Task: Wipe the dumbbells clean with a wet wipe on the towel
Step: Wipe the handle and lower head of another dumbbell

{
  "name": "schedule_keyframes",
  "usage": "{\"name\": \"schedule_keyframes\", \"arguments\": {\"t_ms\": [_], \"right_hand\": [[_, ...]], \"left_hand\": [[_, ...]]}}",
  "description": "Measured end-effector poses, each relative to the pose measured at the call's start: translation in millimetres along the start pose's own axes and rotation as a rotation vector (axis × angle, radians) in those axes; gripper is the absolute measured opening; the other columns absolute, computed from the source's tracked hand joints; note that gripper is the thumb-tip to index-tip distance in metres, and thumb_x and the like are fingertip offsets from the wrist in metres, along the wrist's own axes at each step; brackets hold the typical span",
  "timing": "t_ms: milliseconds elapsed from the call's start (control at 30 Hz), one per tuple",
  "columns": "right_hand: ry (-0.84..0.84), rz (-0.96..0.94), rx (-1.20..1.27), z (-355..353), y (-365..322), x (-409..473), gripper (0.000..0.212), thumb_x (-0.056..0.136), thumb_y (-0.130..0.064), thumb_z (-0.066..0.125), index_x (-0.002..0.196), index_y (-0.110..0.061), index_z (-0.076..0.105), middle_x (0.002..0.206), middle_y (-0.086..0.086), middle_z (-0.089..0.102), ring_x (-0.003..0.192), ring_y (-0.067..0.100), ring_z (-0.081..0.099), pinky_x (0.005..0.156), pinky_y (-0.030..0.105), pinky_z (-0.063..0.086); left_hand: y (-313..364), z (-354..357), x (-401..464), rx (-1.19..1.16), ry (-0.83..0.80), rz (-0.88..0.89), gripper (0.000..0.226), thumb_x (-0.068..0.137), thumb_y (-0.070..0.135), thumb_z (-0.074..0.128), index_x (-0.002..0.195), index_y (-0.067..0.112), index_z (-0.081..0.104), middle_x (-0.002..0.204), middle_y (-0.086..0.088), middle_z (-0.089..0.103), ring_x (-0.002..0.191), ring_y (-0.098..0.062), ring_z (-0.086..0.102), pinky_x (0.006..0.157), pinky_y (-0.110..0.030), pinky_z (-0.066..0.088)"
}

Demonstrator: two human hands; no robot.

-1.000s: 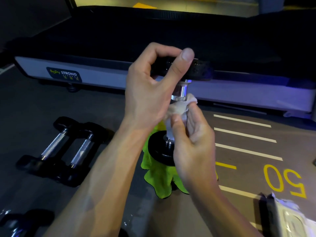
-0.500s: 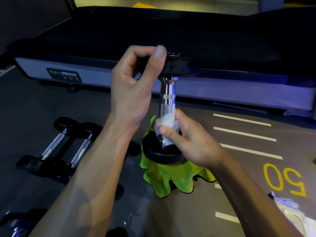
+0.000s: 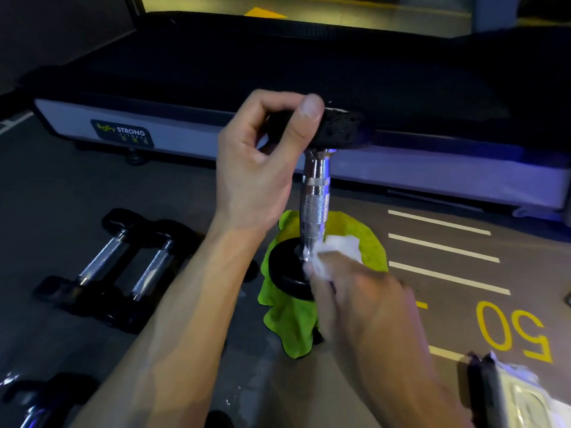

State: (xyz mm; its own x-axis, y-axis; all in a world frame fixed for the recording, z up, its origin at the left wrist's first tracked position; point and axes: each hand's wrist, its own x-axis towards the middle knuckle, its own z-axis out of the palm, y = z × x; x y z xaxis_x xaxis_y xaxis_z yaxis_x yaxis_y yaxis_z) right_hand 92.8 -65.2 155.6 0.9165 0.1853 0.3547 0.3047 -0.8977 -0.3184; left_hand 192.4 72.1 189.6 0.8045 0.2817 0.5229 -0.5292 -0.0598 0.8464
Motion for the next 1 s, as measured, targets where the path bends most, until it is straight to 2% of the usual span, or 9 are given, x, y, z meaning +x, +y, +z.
{"name": "schedule_keyframes", "arguments": {"t_ms": [67,300,367,433,533,633,767,900,1000], "right_hand": [[-0.016,-0.091,0.105,4.2,-3.7,-14.0,0.009,0.092,-0.017,0.066,0.087,-0.023,0.069,0.081,-0.004,0.069,0.088,0.018,0.071,0.069,0.018,0.044],[-0.209,-0.215,0.084,26.5,-24.4,-8.7,0.038,0.091,-0.022,0.048,0.122,-0.013,0.069,0.122,0.003,0.073,0.122,0.020,0.065,0.112,0.030,0.044],[-0.265,-0.217,0.015,32.6,-33.4,3.9,0.038,0.083,-0.022,0.048,0.111,-0.011,0.070,0.105,0.008,0.074,0.106,0.026,0.068,0.106,0.032,0.047],[-0.308,-0.217,-0.019,40.3,-40.5,19.0,0.031,0.074,-0.022,0.047,0.092,-0.010,0.070,0.083,0.010,0.071,0.081,0.032,0.068,0.085,0.036,0.053],[-0.384,-0.278,-0.052,42.0,-39.0,29.0,0.031,0.070,-0.019,0.035,0.071,-0.013,0.066,0.062,0.011,0.064,0.055,0.033,0.061,0.059,0.031,0.046],[-0.376,-0.294,-0.033,18.6,-34.6,15.2,0.011,0.072,-0.019,0.051,0.078,-0.024,0.059,0.064,0.001,0.063,0.060,0.025,0.061,0.059,0.029,0.030],[-0.322,-0.268,0.259,3.3,-10.8,-1.0,0.020,0.105,-0.024,0.039,0.109,-0.028,0.057,0.102,-0.010,0.060,0.100,0.012,0.059,0.091,0.025,0.046],[-0.126,-0.125,0.482,-4.7,7.6,-7.0,0.026,0.109,-0.027,0.041,0.096,-0.030,0.064,0.086,-0.023,0.060,0.080,-0.007,0.058,0.071,0.004,0.039],[-0.032,-0.037,0.457,-0.3,23.6,-9.7,0.030,0.106,-0.028,0.045,0.087,-0.025,0.068,0.075,-0.029,0.058,0.074,-0.012,0.056,0.067,0.000,0.035]], "left_hand": [[0.0,-0.2,0.6,-0.011,0.001,-0.008,0.006,0.099,0.024,0.069,0.096,0.019,0.069,0.095,0.008,0.072,0.092,-0.004,0.066,0.089,-0.026,0.051],[2.0,-1.4,-0.8,0.008,-0.026,0.002,0.008,0.097,0.029,0.069,0.096,0.021,0.069,0.095,0.009,0.072,0.094,-0.007,0.067,0.091,-0.036,0.053],[1.7,-3.9,-1.6,-0.002,-0.048,-0.003,0.008,0.097,0.028,0.069,0.098,0.020,0.070,0.098,0.008,0.073,0.097,-0.010,0.068,0.094,-0.036,0.054],[3.2,-4.7,-3.4,-0.012,-0.080,0.002,0.008,0.097,0.026,0.069,0.100,0.019,0.070,0.102,0.007,0.073,0.102,-0.011,0.068,0.096,-0.035,0.054],[5.2,-5.1,-4.2,-0.003,-0.128,0.034,0.008,0.097,0.023,0.069,0.102,0.017,0.069,0.105,0.004,0.072,0.105,-0.013,0.068,0.097,-0.033,0.054],[4.3,-7.2,-2.8,0.017,-0.120,0.037,0.005,0.097,0.023,0.071,0.101,0.020,0.069,0.102,0.008,0.072,0.101,-0.008,0.067,0.094,-0.028,0.052],[0.2,-13.4,1.1,0.024,-0.081,0.014,0.005,0.097,0.026,0.070,0.099,0.021,0.070,0.099,0.011,0.073,0.098,-0.007,0.067,0.094,-0.031,0.053],[-2.8,-16.1,1.4,0.000,-0.094,-0.011,0.008,0.100,0.024,0.067,0.103,0.018,0.069,0.102,0.009,0.071,0.100,-0.004,0.065,0.093,-0.026,0.050],[-3.1,-14.5,-2.8,0.018,-0.099,-0.009,0.022,0.095,0.029,0.070,0.111,0.014,0.065,0.106,0.009,0.068,0.101,-0.004,0.064,0.094,-0.026,0.049]]}}
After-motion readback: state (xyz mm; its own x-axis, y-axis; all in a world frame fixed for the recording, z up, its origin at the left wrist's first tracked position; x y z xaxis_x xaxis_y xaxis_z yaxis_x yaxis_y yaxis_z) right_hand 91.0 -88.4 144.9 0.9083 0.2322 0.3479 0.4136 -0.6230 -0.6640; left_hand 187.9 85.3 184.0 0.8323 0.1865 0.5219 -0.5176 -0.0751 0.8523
